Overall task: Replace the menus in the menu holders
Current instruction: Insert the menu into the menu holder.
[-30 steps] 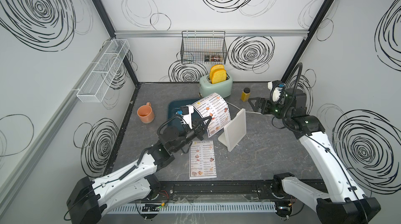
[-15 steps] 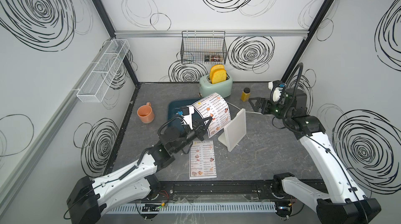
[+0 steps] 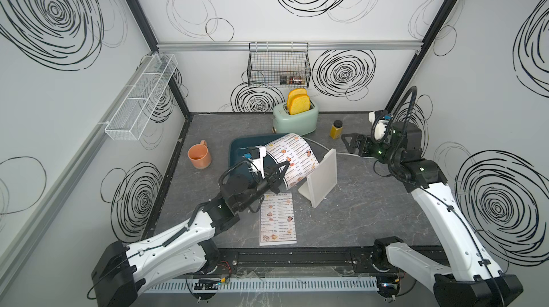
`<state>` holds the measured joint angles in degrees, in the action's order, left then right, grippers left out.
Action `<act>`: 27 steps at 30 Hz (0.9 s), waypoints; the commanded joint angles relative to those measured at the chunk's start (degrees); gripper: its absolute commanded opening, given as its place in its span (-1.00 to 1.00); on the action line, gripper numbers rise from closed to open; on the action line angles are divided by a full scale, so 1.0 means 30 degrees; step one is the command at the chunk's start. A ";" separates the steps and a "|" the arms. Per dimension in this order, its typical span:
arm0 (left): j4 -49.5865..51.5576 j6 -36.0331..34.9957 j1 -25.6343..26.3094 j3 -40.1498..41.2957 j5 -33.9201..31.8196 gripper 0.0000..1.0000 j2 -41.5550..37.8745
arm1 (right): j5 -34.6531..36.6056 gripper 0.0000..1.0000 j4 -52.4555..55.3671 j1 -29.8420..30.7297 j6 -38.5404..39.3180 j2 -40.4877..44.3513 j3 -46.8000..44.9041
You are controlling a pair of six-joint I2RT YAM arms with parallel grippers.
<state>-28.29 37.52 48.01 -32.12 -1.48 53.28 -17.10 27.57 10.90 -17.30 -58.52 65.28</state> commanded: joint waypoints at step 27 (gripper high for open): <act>-0.0150 0.0224 0.0636 0.0569 -0.2668 -1.00 -0.1990 | 0.0252 0.92 0.0446 0.0060 0.0318 0.0838 -0.0108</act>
<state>-26.59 38.94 49.52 -31.14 -7.29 48.21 -16.88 27.97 10.90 -16.88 -57.04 65.28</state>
